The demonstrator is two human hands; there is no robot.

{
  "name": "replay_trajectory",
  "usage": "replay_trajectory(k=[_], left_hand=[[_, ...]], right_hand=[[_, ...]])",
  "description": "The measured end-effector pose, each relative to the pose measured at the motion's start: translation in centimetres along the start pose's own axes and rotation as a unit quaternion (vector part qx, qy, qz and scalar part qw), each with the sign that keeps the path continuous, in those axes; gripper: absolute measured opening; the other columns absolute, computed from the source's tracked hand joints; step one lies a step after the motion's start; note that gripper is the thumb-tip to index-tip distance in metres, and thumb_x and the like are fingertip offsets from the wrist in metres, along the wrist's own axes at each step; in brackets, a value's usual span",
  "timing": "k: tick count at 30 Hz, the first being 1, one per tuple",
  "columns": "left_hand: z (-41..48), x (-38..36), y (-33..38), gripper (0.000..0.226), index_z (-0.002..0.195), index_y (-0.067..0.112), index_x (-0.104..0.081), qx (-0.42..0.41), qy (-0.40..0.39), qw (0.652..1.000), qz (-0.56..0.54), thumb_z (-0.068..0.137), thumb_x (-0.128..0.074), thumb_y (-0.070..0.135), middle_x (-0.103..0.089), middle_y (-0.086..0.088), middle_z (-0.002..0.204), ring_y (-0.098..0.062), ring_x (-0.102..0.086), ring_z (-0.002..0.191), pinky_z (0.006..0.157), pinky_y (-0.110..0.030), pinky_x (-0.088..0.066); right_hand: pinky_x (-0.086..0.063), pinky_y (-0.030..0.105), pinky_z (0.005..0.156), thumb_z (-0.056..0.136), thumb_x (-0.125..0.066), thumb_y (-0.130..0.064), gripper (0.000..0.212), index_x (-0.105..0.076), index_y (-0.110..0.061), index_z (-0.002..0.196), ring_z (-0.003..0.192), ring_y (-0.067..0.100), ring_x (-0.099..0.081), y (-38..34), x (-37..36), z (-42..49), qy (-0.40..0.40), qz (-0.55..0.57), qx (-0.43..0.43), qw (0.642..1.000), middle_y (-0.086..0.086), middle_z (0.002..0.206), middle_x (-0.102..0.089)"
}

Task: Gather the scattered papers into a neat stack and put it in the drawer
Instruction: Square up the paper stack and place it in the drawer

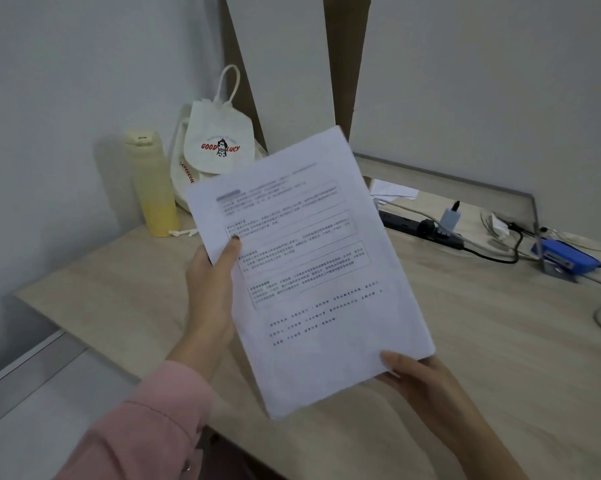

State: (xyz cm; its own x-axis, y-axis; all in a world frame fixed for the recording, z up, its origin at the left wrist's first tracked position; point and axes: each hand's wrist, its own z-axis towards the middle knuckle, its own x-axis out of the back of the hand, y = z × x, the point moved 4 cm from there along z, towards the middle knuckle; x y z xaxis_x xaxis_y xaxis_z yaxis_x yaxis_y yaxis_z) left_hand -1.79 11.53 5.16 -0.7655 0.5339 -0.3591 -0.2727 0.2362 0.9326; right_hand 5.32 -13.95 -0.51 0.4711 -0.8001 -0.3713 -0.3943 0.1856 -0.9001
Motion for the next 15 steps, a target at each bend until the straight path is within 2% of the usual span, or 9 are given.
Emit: replay_trajectory(k=[3,5,7,9,11,13,15], left_hand=[[-0.2,-0.4,2.4,0.022,0.11,0.021,-0.066,-0.065,-0.049,0.997,0.016,0.088,-0.059,0.021,-0.071,0.003,0.111,-0.016,-0.067,0.104,0.094,-0.039,-0.051],[-0.7,-1.1,3.7,0.027,0.115,0.017,-0.063,-0.108,-0.077,0.991,0.024,0.088,-0.059,0.02,-0.071,0.003,0.11,-0.014,-0.068,0.101,0.089,-0.034,-0.053],[-1.4,-2.1,4.7,0.025,0.113,0.017,-0.062,-0.146,-0.108,0.983,0.022,0.089,-0.058,0.018,-0.072,0.005,0.106,-0.013,-0.068,0.1,0.085,-0.03,-0.054],[-2.0,-2.8,5.4,0.021,0.108,0.024,-0.062,-0.185,-0.137,0.973,0.017,0.089,-0.058,0.016,-0.072,0.01,0.103,-0.011,-0.067,0.102,0.083,-0.025,-0.054],[-2.5,-2.9,5.8,0.025,0.108,0.029,-0.059,-0.227,-0.154,0.961,0.027,0.087,-0.057,0.017,-0.071,0.014,0.104,-0.009,-0.065,0.106,0.086,-0.024,-0.052],[-2.9,-2.4,4.9,0.028,0.111,0.031,-0.056,-0.244,-0.17,0.954,0.05,0.086,-0.054,0.018,-0.07,0.018,0.105,-0.005,-0.063,0.106,0.087,-0.022,-0.052],[-3.3,-1.7,2.6,0.028,0.109,0.032,-0.055,-0.219,-0.182,0.956,0.066,0.085,-0.05,0.018,-0.069,0.024,0.1,0.002,-0.064,0.1,0.08,-0.014,-0.05]], right_hand=[[-0.059,0.029,0.07,0.076,-0.06,-0.006,0.03,-0.066,-0.006,0.105,0.09,0.028,-0.07,-2.4,0.7,0.1,-0.002,-0.069,0.005,0.998,0.016,0.107,-0.072],[-0.057,0.021,0.064,0.081,-0.059,-0.005,0.024,-0.069,-0.016,0.1,0.091,0.023,-0.071,-4.2,-0.2,0.3,0.003,-0.169,0.048,0.985,0.005,0.101,-0.075],[-0.053,0.013,0.064,0.086,-0.055,-0.002,0.032,-0.066,-0.026,0.104,0.091,0.007,-0.07,-5.8,-1.7,0.5,0.003,-0.234,0.109,0.966,-0.012,0.1,-0.074],[-0.051,0.01,0.065,0.088,-0.052,0.0,0.035,-0.063,-0.027,0.107,0.09,-0.002,-0.068,-7.2,-2.8,0.6,0.022,-0.231,0.169,0.958,-0.018,0.101,-0.072],[-0.053,0.012,0.068,0.087,-0.049,0.002,0.035,-0.064,-0.022,0.107,0.091,0.002,-0.067,-8.1,-3.3,0.6,0.053,-0.198,0.214,0.955,-0.011,0.102,-0.073],[-0.054,0.019,0.072,0.085,-0.048,0.003,0.034,-0.067,-0.019,0.104,0.091,0.007,-0.067,-7.7,-3.4,0.8,0.081,-0.17,0.23,0.955,-0.007,0.098,-0.073],[-0.052,0.024,0.074,0.086,-0.046,0.005,0.036,-0.067,-0.019,0.102,0.091,0.008,-0.067,-6.0,-3.3,1.0,0.107,-0.163,0.214,0.957,-0.01,0.095,-0.074]])
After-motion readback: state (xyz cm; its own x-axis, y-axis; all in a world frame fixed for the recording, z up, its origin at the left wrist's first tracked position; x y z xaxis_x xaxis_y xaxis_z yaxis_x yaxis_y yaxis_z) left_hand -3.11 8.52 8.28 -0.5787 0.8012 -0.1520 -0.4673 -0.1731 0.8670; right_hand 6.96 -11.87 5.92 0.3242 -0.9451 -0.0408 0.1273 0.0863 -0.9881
